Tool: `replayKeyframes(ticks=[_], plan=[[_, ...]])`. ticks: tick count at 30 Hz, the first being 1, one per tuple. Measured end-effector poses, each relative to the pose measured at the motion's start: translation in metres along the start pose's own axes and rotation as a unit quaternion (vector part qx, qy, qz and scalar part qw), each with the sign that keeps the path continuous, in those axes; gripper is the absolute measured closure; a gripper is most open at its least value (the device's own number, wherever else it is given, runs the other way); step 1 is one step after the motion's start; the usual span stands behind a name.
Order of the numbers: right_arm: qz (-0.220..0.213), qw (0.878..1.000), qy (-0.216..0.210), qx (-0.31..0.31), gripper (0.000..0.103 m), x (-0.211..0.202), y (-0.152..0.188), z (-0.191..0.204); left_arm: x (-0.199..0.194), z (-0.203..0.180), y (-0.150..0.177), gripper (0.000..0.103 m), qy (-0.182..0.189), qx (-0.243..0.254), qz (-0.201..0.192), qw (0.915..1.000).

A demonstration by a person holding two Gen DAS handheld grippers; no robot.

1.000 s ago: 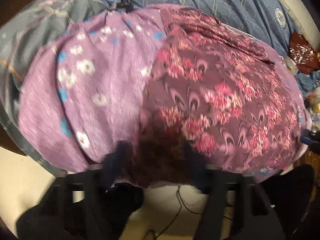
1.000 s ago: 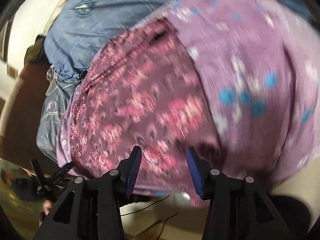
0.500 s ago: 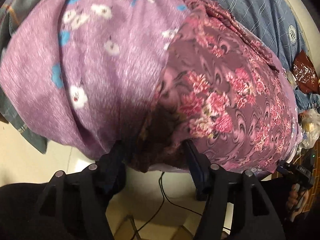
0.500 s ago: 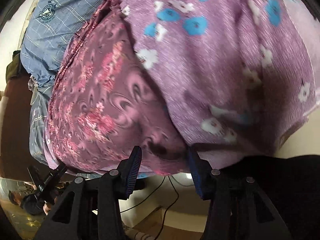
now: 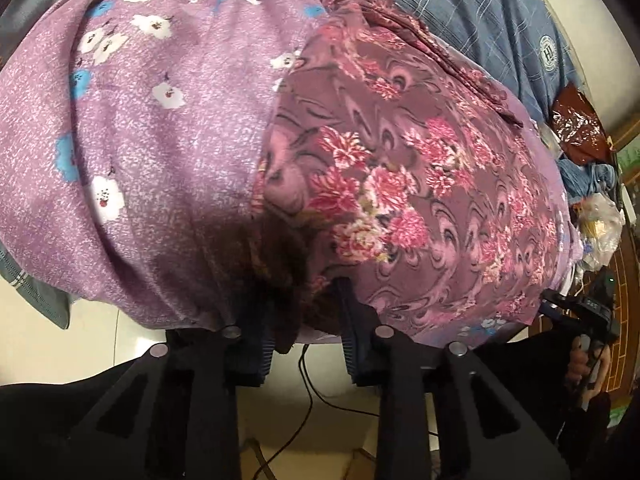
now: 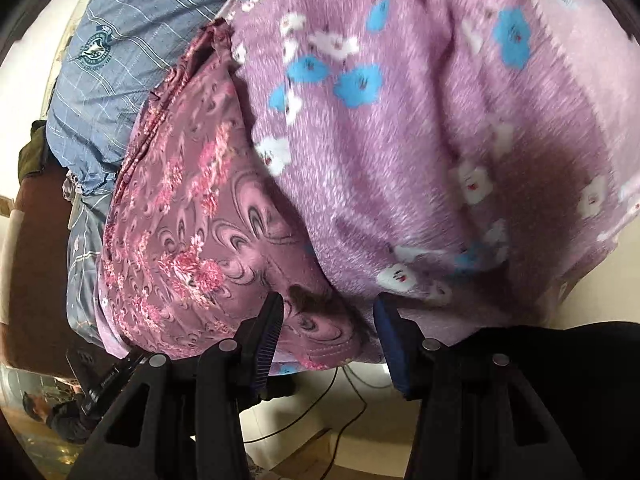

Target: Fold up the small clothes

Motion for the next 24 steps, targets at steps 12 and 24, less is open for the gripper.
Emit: replayKeyframes(ticks=[12, 24], plan=[[0.014, 1.000, 0.000, -0.023, 0.053, 0.012, 0.012, 0.013, -0.035, -0.015, -0.009, 0.073, -0.017, 0.038, -0.061, 0.9973], [0.017, 1.000, -0.022, -0.015, 0.053, 0.014, 0.011, 0.009, -0.005, 0.005, -0.129, 0.046, 0.042, 0.053, -0.057, 0.9961]])
Point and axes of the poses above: each gripper's, at about its wrist camera, not at the fingertips, and x roughly the way its jaws point, z to its left, y to its underside, the point moved 2 cm from there along x, roughly the way its jaws point, and after that the axes turned 7 degrees about x, right-handed, at the moved point
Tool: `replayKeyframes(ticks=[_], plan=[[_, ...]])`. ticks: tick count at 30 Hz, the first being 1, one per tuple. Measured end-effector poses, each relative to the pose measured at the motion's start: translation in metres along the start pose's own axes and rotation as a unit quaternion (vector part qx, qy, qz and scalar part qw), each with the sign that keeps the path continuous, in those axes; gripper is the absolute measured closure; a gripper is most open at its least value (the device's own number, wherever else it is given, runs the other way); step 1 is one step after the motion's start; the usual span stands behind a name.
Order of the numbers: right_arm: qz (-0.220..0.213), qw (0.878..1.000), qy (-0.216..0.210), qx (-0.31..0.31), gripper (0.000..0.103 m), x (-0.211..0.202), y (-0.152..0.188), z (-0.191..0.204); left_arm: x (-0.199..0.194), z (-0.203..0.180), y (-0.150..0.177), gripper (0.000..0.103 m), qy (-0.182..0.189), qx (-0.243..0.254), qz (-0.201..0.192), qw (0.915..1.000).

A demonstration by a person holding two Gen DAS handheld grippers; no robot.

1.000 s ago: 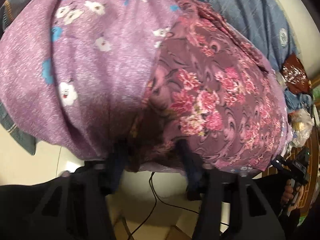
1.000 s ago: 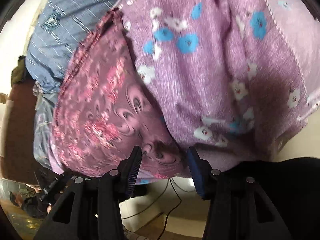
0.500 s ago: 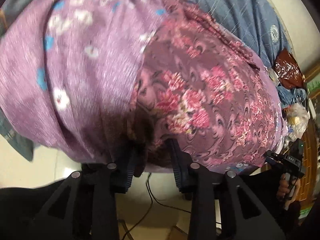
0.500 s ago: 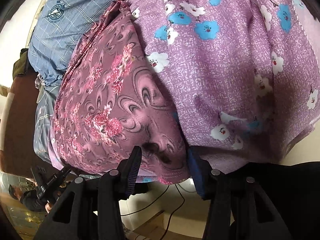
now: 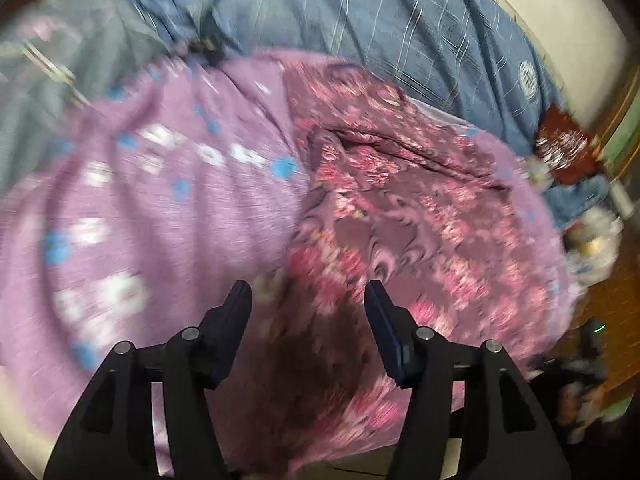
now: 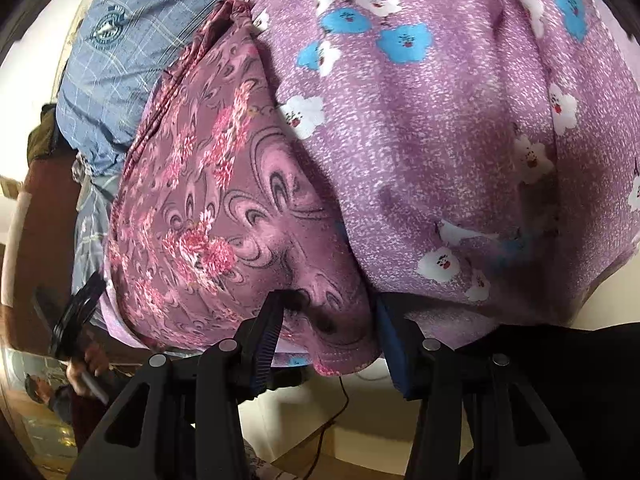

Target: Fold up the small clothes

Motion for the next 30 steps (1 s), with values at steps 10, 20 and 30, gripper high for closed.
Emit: replayKeyframes(ticks=[10, 20, 30], plan=[[-0.015, 0.999, -0.036, 0.004, 0.053, -0.010, -0.002, -0.001, -0.001, -0.002, 0.051, 0.047, 0.145, -0.025, 0.072, 0.9865], [-0.019, 0.999, -0.048, -0.007, 0.053, -0.007, -0.002, 0.006, -0.010, -0.019, 0.080, 0.053, 0.094, -0.012, 0.068, 0.9932], [-0.018, 0.997, -0.073, 0.012, 0.053, -0.007, -0.008, -0.002, -0.006, -0.021, 0.100, 0.063, 0.075, -0.011, 0.086, 0.9934]])
Point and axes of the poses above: each gripper's, at about its wrist camera, not at the fingertips, and x roughly the way its jaws point, z to its left, y to its underside, the point moved 2 cm from there along x, roughly the way its jaws point, and after that the axes turned 7 degrees about x, right-handed, at the moved point
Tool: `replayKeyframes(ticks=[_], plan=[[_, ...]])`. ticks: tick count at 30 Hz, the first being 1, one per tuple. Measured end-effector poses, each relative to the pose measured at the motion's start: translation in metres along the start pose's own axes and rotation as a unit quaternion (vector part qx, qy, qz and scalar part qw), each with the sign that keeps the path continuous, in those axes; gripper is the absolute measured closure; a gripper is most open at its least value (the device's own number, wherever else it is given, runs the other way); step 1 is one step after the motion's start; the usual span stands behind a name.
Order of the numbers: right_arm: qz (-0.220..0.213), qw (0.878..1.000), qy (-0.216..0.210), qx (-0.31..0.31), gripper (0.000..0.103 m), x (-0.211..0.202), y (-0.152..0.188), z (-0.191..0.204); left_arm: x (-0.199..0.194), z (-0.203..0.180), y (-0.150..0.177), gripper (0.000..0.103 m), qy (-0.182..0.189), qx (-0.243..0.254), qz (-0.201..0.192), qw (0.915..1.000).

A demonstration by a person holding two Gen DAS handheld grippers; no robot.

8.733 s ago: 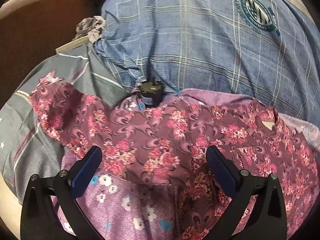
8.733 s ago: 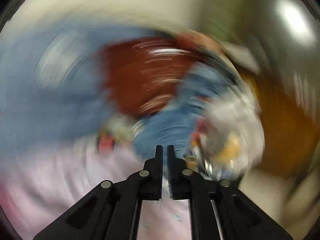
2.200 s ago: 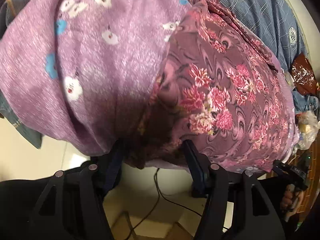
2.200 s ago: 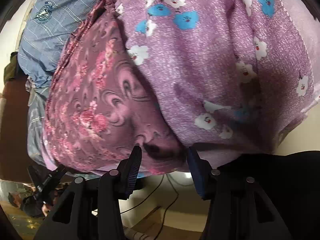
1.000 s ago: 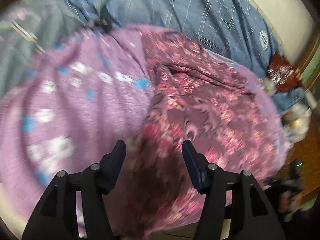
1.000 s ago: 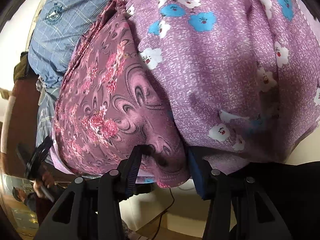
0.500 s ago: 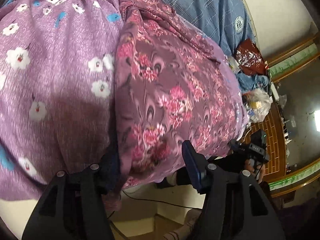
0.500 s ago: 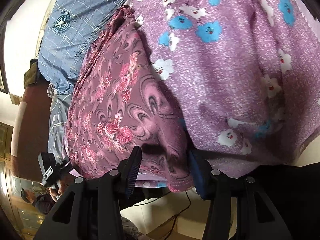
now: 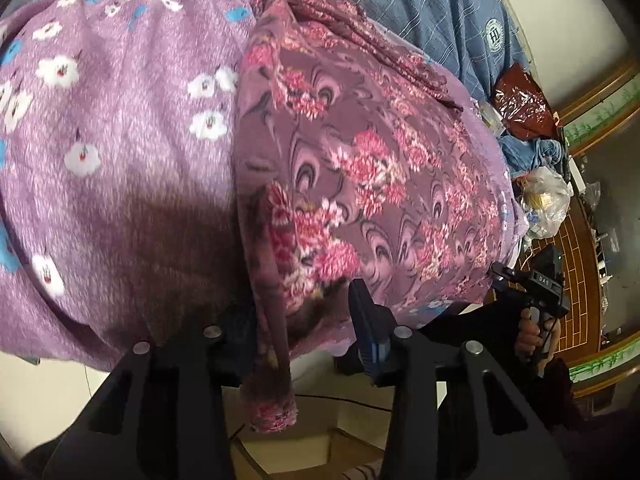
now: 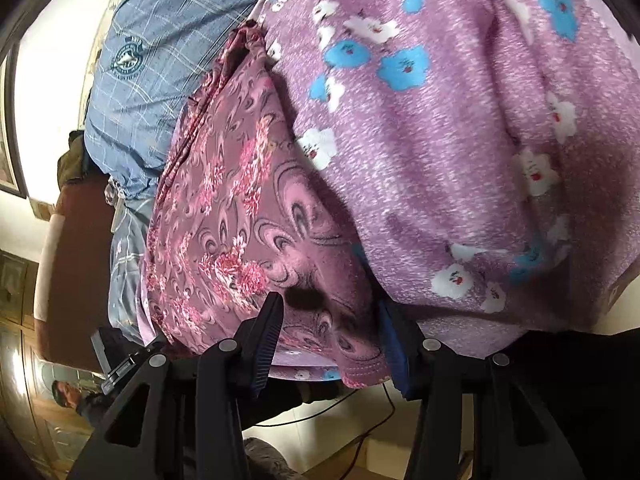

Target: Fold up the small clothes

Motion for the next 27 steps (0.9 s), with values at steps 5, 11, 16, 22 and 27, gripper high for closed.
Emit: replayKeyframes(ticks=[5, 11, 16, 22, 27], plan=[[0.004, 1.000, 0.012, -0.020, 0.053, 0.005, 0.005, 0.008, 0.003, 0.002, 0.011, 0.089, -0.044, -0.007, 0.012, 0.9989], [0.006, 1.000, -0.011, 0.003, 0.053, -0.001, 0.002, -0.001, 0.007, 0.003, 0.019, 0.095, -0.060, -0.009, 0.022, 0.9979], [0.015, 1.000, -0.018, 0.020, 0.053, 0.000, 0.001, -0.008, 0.017, 0.004, 0.023, 0.095, -0.045, -0.017, 0.050, 0.9975], [0.034, 0.999, 0.015, -0.014, 0.076, 0.013, 0.010, 0.000, 0.018, 0.002, 0.024, 0.096, -0.041, -0.019, 0.054, 0.9975], [0.016, 0.995, 0.067, -0.073, 0.101, 0.007, 0.022, 0.020, 0.009, -0.004, 0.021, 0.100, -0.027, -0.017, 0.044, 0.9985]])
Point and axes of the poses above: each gripper's, at about its wrist camera, not at the fingertips, and x roughly the way its jaws point, z to its left, y to its underside, the point moved 2 cm from there along x, roughly the way its jaws point, and after that the axes turned 7 degrees about x, right-handed, at the moved point
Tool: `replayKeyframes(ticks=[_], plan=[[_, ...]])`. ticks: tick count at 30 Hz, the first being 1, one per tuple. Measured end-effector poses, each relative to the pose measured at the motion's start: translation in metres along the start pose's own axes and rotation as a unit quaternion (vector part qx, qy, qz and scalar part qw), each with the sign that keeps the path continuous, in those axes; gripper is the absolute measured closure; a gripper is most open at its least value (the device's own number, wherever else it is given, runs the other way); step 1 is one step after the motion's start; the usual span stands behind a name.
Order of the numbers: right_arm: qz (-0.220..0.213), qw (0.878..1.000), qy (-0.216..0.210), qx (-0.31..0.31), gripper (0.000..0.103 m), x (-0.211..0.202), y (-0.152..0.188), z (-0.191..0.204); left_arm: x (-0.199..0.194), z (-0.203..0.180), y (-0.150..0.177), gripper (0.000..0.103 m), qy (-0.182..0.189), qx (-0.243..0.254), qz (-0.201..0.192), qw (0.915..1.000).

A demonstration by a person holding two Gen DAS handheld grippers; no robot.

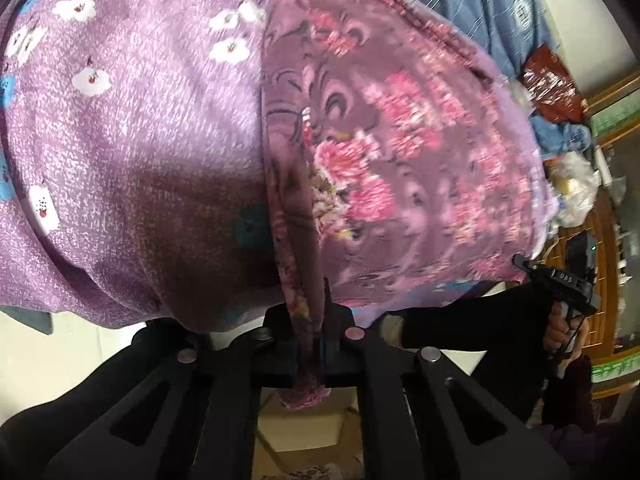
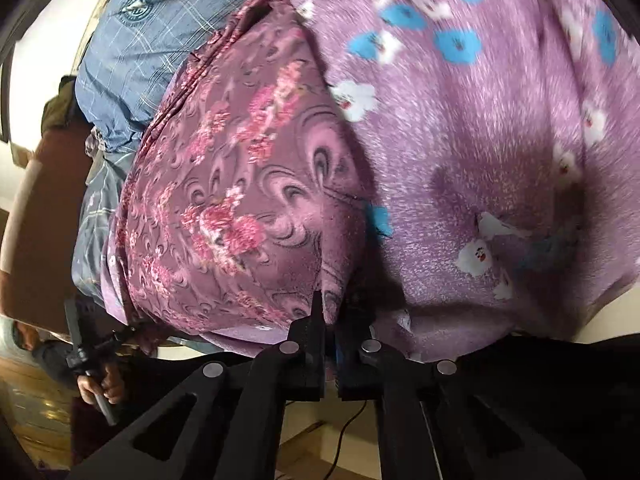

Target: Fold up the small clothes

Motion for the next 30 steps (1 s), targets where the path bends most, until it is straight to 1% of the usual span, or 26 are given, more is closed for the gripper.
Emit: replayKeyframes(ticks=[3, 6, 8, 10, 12, 14, 15, 16, 17, 18, 19, 21, 22, 23, 24, 25, 26, 27, 29, 30], plan=[[-0.012, 1.000, -0.010, -0.014, 0.101, -0.022, 0.001, 0.012, -0.022, -0.008, -0.001, 0.100, 0.041, 0.004, -0.022, 0.9989], [-0.020, 0.997, -0.068, -0.019, 0.101, -0.053, -0.008, 0.029, -0.050, -0.016, -0.010, 0.101, 0.081, 0.008, -0.051, 0.9954], [-0.035, 0.993, -0.109, -0.022, 0.101, -0.075, -0.018, 0.043, -0.067, -0.019, -0.022, 0.101, 0.105, 0.010, -0.072, 0.9918], [-0.057, 0.987, -0.146, -0.026, 0.101, -0.094, -0.033, 0.060, -0.089, -0.023, -0.044, 0.101, 0.126, 0.017, -0.098, 0.9870], [-0.083, 0.981, -0.172, -0.034, 0.101, -0.111, -0.052, 0.077, -0.103, -0.028, -0.065, 0.101, 0.138, 0.023, -0.115, 0.9834], [-0.105, 0.978, -0.176, -0.046, 0.101, -0.120, -0.070, 0.091, -0.116, -0.032, -0.093, 0.101, 0.147, 0.026, -0.132, 0.9799], [-0.118, 0.976, -0.174, -0.052, 0.101, -0.124, -0.085, 0.098, -0.123, -0.033, -0.111, 0.101, 0.149, 0.027, -0.144, 0.9779], [-0.127, 0.975, -0.173, -0.053, 0.101, -0.125, -0.097, 0.105, -0.130, -0.033, -0.133, 0.101, 0.148, 0.028, -0.155, 0.9764], [-0.134, 0.975, -0.171, -0.053, 0.101, -0.125, -0.111, 0.110, -0.131, -0.033, -0.145, 0.101, 0.145, 0.028, -0.161, 0.9759], [-0.142, 0.974, -0.170, -0.050, 0.101, -0.124, -0.129, 0.114, -0.133, -0.032, -0.168, 0.101, 0.138, 0.025, -0.170, 0.9754], [-0.148, 0.974, -0.168, -0.043, 0.101, -0.120, -0.147, 0.117, -0.133, -0.031, -0.186, 0.101, 0.136, 0.020, -0.175, 0.9749], [-0.158, 0.974, -0.163, -0.028, 0.101, -0.109, -0.187, 0.121, -0.127, -0.022, -0.235, 0.101, 0.134, 0.003, -0.183, 0.9740], [-0.162, 0.974, -0.159, -0.022, 0.101, -0.104, -0.202, 0.124, -0.123, -0.017, -0.248, 0.101, 0.132, -0.002, -0.184, 0.9741], [-0.164, 0.974, -0.155, -0.015, 0.101, -0.097, -0.220, 0.125, -0.115, -0.010, -0.269, 0.101, 0.126, -0.011, -0.183, 0.9750], [-0.166, 0.974, -0.151, -0.009, 0.101, -0.087, -0.239, 0.128, -0.101, -0.003, -0.294, 0.101, 0.119, -0.023, -0.177, 0.9767], [-0.169, 0.975, -0.147, -0.003, 0.101, -0.075, -0.260, 0.130, -0.088, 0.004, -0.310, 0.101, 0.114, -0.031, -0.170, 0.9783], [-0.170, 0.975, -0.145, 0.004, 0.101, -0.064, -0.278, 0.132, -0.070, 0.017, -0.332, 0.101, 0.101, -0.044, -0.160, 0.9809], [-0.173, 0.975, -0.142, 0.013, 0.101, -0.049, -0.301, 0.134, -0.056, 0.026, -0.347, 0.101, 0.091, -0.054, -0.153, 0.9825], [-0.177, 0.974, -0.139, 0.024, 0.101, -0.025, -0.333, 0.135, -0.026, 0.044, -0.373, 0.101, 0.076, -0.075, -0.138, 0.9846], [-0.176, 0.974, -0.137, 0.033, 0.101, -0.005, -0.354, 0.136, -0.009, 0.057, -0.385, 0.101, 0.068, -0.089, -0.132, 0.9849]])
Point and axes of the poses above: each gripper's, at about its wrist camera, not at the fingertips, and x roughly the way its jaws point, z to its left, y to its underside, the point moved 2 cm from there along x, roughly the way its jaws point, and after that the axes turned 7 degrees about x, right-handed, at the moved point
